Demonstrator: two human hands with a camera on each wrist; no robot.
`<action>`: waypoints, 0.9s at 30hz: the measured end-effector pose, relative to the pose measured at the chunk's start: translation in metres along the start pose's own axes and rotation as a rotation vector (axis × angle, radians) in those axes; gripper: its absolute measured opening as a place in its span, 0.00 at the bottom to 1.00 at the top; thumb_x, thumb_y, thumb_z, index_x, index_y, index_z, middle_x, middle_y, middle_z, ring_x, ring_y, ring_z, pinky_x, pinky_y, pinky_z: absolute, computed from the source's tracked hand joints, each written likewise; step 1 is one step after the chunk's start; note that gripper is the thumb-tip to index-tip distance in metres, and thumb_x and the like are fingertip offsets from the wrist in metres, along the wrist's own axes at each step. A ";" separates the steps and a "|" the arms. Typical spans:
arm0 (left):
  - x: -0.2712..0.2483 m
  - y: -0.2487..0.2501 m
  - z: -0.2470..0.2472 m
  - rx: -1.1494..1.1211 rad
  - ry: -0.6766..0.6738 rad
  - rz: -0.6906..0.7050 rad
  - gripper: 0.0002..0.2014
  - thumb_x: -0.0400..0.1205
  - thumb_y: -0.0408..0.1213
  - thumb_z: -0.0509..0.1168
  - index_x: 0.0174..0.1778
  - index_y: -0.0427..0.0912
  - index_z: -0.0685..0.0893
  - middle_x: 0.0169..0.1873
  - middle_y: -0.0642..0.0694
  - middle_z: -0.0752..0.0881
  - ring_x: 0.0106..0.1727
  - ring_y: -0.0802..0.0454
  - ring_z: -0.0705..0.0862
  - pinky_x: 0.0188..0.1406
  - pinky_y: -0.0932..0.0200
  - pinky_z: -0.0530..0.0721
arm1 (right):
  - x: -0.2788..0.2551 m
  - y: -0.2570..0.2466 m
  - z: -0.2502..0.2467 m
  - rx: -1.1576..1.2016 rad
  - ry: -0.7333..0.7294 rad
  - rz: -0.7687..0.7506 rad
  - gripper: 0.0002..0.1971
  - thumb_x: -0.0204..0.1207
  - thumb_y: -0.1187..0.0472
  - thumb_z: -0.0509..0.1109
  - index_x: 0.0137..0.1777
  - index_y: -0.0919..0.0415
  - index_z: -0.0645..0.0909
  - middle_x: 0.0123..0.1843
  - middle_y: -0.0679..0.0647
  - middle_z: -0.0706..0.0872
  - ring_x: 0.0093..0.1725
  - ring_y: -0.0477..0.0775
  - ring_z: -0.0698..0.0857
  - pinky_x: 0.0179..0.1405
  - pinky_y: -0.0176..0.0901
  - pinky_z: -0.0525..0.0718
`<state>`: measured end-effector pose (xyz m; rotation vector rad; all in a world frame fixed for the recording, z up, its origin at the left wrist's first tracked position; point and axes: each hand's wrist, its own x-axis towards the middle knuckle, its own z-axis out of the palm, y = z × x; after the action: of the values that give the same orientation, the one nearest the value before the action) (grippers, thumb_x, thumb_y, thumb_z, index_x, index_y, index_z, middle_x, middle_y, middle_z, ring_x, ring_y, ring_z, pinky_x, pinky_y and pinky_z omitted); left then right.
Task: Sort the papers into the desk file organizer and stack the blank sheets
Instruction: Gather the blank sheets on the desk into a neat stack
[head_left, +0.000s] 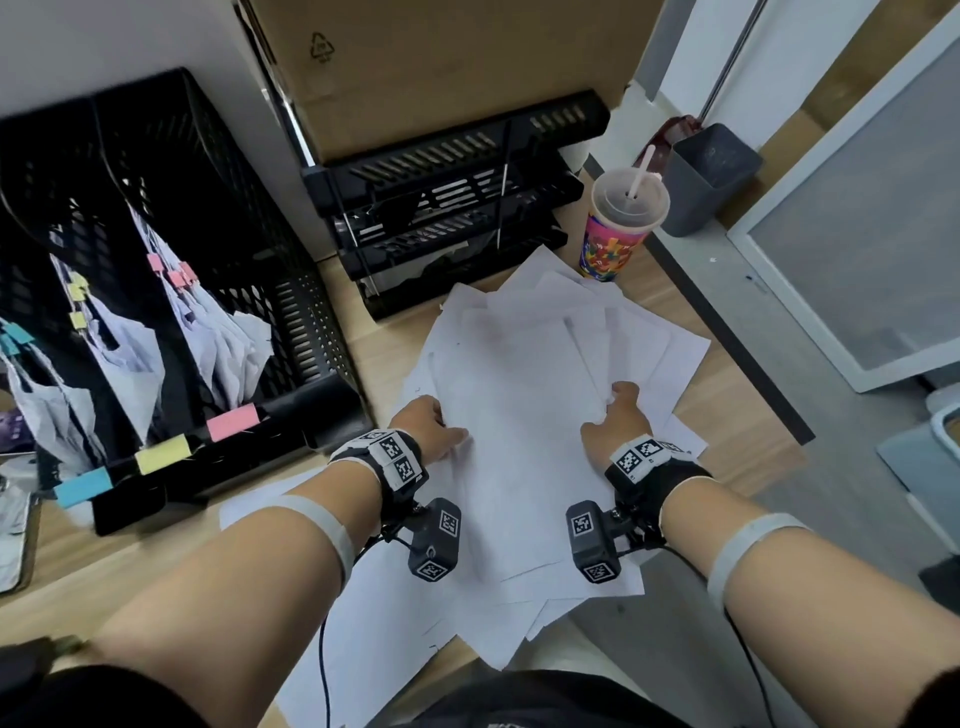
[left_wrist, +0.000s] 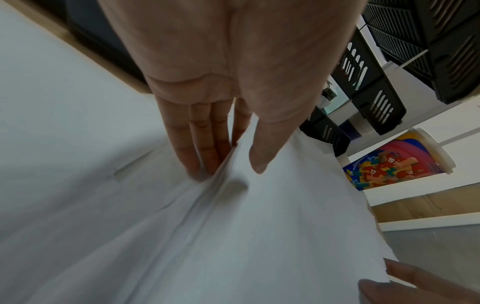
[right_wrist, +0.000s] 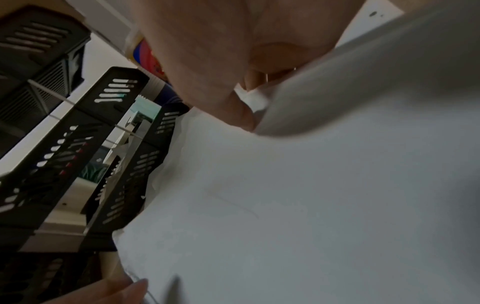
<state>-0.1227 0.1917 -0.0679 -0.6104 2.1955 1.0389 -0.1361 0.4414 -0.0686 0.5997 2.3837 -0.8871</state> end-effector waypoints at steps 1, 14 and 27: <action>-0.002 0.002 0.002 -0.034 -0.007 0.013 0.14 0.77 0.38 0.75 0.54 0.43 0.80 0.47 0.44 0.90 0.47 0.43 0.91 0.53 0.44 0.91 | 0.000 0.001 0.001 -0.011 -0.025 0.010 0.27 0.75 0.65 0.62 0.74 0.58 0.59 0.56 0.61 0.81 0.44 0.60 0.82 0.39 0.43 0.79; -0.004 0.017 0.015 -0.133 -0.092 0.103 0.23 0.71 0.33 0.68 0.63 0.50 0.82 0.56 0.45 0.90 0.56 0.42 0.88 0.61 0.44 0.87 | -0.008 0.008 -0.009 -0.001 -0.224 0.020 0.15 0.69 0.61 0.67 0.57 0.58 0.77 0.50 0.55 0.86 0.46 0.54 0.86 0.45 0.43 0.86; -0.022 0.026 -0.030 -0.600 -0.017 0.294 0.20 0.80 0.22 0.67 0.64 0.46 0.83 0.59 0.41 0.90 0.60 0.39 0.89 0.66 0.35 0.84 | -0.049 -0.033 -0.037 0.511 0.048 -0.213 0.14 0.72 0.68 0.66 0.57 0.57 0.81 0.51 0.52 0.89 0.52 0.55 0.87 0.50 0.41 0.86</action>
<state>-0.1340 0.1853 -0.0245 -0.5302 1.9839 1.8797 -0.1285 0.4338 0.0001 0.5614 2.2929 -1.6157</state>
